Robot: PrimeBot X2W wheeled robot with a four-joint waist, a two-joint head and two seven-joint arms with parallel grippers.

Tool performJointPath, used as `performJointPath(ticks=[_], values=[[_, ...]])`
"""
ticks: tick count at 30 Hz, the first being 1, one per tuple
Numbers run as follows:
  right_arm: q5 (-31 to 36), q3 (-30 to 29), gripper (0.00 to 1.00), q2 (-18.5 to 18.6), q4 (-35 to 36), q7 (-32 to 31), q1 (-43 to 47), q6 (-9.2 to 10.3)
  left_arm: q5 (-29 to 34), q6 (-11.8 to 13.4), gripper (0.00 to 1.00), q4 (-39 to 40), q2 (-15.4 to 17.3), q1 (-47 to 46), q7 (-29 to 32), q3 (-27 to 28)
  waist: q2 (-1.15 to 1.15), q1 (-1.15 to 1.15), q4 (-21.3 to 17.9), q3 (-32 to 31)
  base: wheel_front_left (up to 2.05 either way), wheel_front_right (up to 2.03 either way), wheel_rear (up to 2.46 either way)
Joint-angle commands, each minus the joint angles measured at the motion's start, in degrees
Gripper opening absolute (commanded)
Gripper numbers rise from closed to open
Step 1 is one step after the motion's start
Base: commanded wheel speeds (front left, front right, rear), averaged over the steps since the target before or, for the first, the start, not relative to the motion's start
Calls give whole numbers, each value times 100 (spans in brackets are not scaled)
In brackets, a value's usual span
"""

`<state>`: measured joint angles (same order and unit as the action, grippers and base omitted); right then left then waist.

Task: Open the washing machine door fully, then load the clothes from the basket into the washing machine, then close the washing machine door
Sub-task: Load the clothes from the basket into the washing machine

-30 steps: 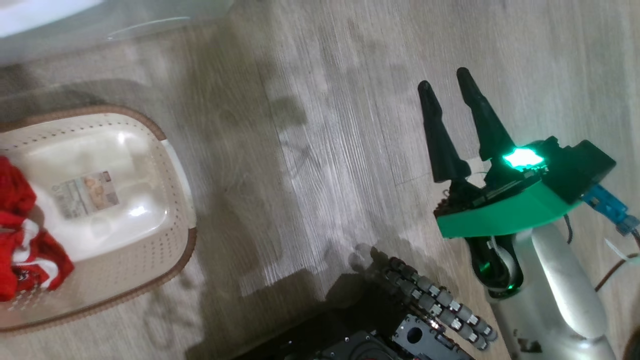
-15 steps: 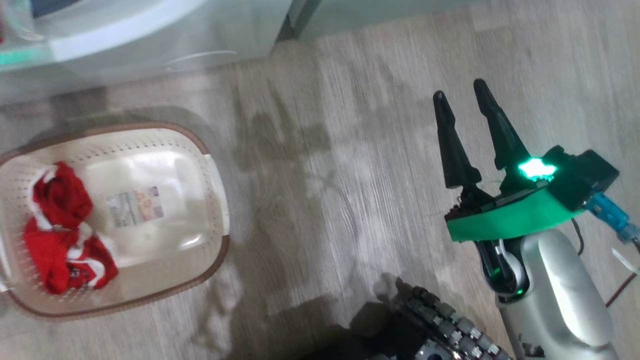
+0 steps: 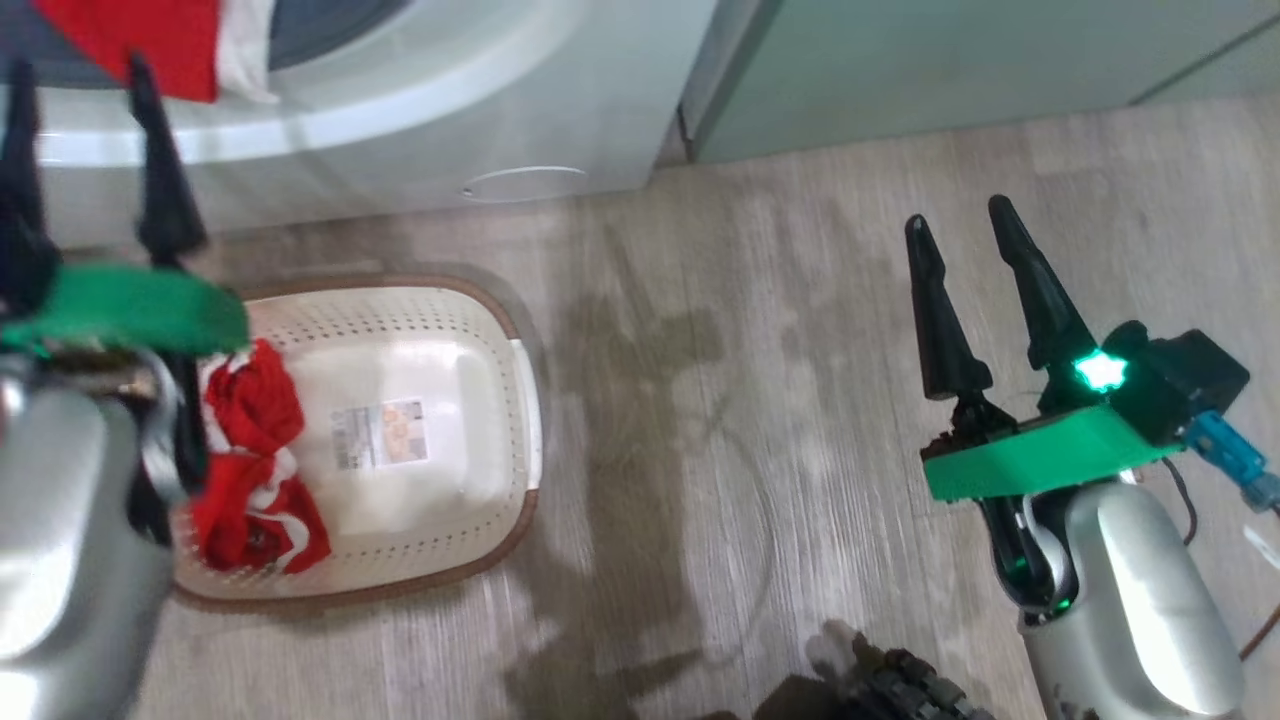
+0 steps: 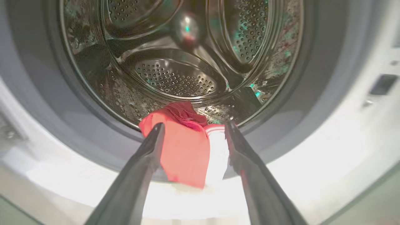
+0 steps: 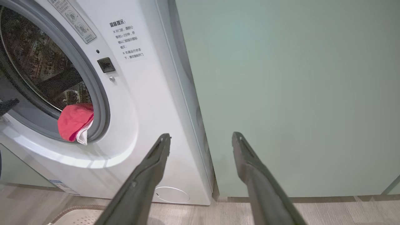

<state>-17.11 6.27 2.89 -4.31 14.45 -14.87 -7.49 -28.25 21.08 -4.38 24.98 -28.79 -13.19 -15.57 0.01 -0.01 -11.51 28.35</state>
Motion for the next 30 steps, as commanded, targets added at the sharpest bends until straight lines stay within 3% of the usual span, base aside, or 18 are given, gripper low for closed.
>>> performJointPath(ticks=[1, 5, 16, 30], values=[[55, 68, 100, -2, 129, 4, 138, 0, 73, 84, 100, 337, 140, 87, 16, 144, -1, 1, 136, -136, 0, 0, 0], [141, -14, 100, -2, 100, -76, 161, 0, 109, 259, 100, 803, 65, 681, 44, 9, -1, 1, 268, -279, 0, 0, 0], [279, -51, 100, -2, 156, -295, 523, 0, 113, 357, 100, 1158, -10, 1616, 31, -268, -1, 1, 421, -692, 0, 0, 0], [270, -103, 100, -2, 321, -458, 709, 0, 27, 394, 100, 1146, -63, 1846, 8, -308, -1, 1, 438, -868, 0, 0, 0]])
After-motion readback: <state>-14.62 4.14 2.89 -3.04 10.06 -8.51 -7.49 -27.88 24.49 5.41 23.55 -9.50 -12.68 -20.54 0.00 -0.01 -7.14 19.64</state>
